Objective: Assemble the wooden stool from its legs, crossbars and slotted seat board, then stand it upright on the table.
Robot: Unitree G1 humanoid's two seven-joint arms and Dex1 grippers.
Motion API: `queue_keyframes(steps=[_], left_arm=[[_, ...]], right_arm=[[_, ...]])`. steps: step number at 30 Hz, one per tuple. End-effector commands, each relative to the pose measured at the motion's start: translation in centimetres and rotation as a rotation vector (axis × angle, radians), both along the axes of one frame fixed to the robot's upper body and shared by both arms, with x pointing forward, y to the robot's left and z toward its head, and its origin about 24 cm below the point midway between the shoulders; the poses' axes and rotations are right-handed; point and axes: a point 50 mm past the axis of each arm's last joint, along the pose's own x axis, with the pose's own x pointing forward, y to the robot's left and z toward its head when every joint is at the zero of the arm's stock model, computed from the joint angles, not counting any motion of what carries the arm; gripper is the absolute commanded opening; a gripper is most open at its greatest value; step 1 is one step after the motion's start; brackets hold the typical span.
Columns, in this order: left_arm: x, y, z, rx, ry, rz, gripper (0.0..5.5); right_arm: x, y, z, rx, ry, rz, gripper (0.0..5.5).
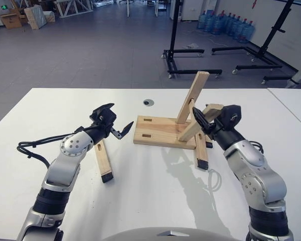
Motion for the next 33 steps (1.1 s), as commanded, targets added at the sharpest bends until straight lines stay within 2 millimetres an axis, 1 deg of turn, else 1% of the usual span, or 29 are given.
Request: queue_keyframes(steps=[1,4,7,10,13,17,21,23,25,26,28,29,31,33], left_arm=[[0.0,0.0,-0.2,0.007,0.006,0.003,5.29],[-0.1,-0.1,-0.2,0.007,0.008,-0.003,5.29],[0.0,-0.1,-0.2,0.012,0.006,-0.002,5.29],[-0.1,-0.1,-0.1,0.014,0.008,-0.004,5.29],[-0.1,-0.1,-0.2,0.018,0.009,-0.005,5.29],[-0.2,-0.2,-0.3,0.021,0.009,-0.005,5.34],[-0.1,0.0,-0.2,0.023,0.003,0.008,5.34],[-0.1,-0.1,-0.2,0.018,0.002,0.008,5.34],[0.1,-0.1,-0.1,0.017,0.002,0.003,5.34],[0.1,0.0,-0.1,0.018,0.001,0.004,5.34],[0.1,0.1,-0.2,0.022,0.001,0.006,5.34],[0.1,0.1,-0.2,0.024,0.0,0.007,5.34],[0.2,0.1,-0.3,0.024,0.001,0.006,5.34],[0.2,0.0,-0.4,0.028,0.0,0.005,5.34]], right_arm=[[-1.5,1.4,1.5,0.038,-0.077,-0.026,2.67],[-1.9,1.7,2.2,0.067,-0.096,-0.064,2.67],[-2.2,1.5,2.0,0.084,-0.028,-0.135,2.67],[-2.5,1.9,1.5,0.161,0.078,-0.179,2.67],[-2.5,2.3,1.8,0.199,0.12,-0.192,2.67],[-2.4,2.4,2.2,0.187,0.133,-0.209,2.11],[-2.1,2.4,2.3,0.182,0.136,-0.212,2.09],[-2.0,2.2,2.1,0.158,0.141,-0.192,2.09],[-1.5,1.4,1.6,0.087,0.164,-0.116,2.08],[-1.2,1.0,1.4,0.051,0.185,-0.049,2.06],[-1.0,0.2,1.4,-0.048,0.218,0.142,2.03],[-0.9,-0.8,1.3,-0.112,0.239,0.206,2.03],[-1.0,-3.1,0.8,-0.187,0.309,0.308,2.03],[-1.0,-4.8,0.6,-0.181,0.378,0.442,2.03]])
